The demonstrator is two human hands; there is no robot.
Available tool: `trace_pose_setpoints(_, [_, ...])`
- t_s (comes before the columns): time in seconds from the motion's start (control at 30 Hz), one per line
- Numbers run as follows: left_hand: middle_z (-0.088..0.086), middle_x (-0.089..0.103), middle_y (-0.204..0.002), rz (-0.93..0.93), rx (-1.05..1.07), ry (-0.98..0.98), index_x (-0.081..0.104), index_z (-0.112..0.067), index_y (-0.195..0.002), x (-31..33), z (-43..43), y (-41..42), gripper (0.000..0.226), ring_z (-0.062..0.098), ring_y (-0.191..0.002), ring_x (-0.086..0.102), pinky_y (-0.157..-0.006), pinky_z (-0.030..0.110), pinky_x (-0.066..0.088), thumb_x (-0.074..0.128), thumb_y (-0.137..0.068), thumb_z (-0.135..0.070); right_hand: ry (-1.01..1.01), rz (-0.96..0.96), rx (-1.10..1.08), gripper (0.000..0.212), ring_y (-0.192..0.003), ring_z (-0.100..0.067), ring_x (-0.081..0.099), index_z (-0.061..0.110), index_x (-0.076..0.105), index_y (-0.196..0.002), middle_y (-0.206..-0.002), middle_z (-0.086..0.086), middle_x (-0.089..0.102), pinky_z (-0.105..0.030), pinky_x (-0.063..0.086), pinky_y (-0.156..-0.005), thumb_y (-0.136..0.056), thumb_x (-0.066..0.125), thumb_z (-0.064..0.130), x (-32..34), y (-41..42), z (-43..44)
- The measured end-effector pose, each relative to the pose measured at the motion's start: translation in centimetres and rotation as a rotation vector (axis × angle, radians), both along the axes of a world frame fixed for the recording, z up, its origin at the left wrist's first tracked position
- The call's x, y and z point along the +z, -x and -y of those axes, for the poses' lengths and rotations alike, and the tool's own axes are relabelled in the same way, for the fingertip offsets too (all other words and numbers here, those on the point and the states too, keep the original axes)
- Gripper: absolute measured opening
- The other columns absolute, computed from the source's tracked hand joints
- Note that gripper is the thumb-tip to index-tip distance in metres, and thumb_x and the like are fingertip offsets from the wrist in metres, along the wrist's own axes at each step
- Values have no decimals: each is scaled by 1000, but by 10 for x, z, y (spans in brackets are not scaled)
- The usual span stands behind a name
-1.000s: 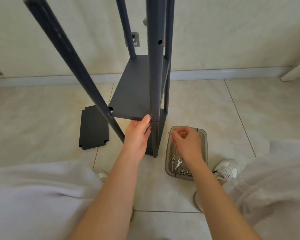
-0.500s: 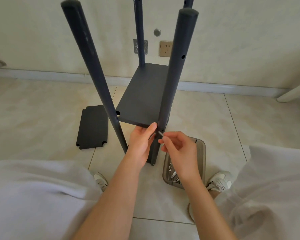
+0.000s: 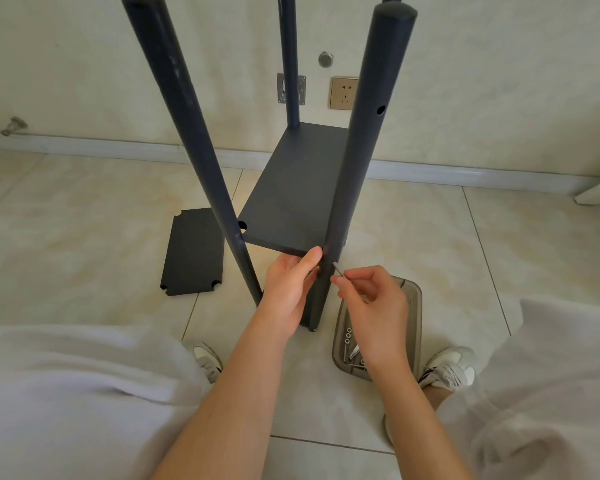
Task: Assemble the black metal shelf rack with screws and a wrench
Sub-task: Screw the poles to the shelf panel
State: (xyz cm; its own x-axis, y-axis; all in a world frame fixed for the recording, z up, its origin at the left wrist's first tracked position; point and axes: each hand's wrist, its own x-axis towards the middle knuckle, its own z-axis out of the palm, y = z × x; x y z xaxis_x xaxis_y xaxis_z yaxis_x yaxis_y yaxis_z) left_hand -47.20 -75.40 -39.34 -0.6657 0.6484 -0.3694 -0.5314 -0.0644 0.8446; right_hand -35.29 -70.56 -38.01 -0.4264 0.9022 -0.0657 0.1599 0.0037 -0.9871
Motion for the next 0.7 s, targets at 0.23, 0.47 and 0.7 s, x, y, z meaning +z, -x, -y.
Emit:
trace_pose_setpoints(0.23, [17,69,-121,33,9,80,66,-1,-115,-5,-4,2,27,27,-115,66,-108,39,48,64,-96,-20,25,-20,17,15,-84,-9,71,25,65,-84,-83,8,73,-25,56,-76,-84,78,18,2,7,-6])
trace_pose_setpoints(0.47, [9,70,-97,33,44,137,70,-6,-108,-2,-11,-2,24,20,-93,66,-83,29,52,56,-98,-22,49,-27,37,15,-87,-14,71,21,64,-82,-85,2,73,-39,59,-83,-83,77,12,1,13,-4])
trace_pose_setpoints(0.7, [9,72,-98,0,34,166,70,-7,-104,-5,-12,-3,23,20,-94,68,-84,28,52,57,-98,-25,88,-61,16,11,-74,-12,72,19,67,-82,-80,2,75,-37,60,-80,-85,76,14,1,14,-7])
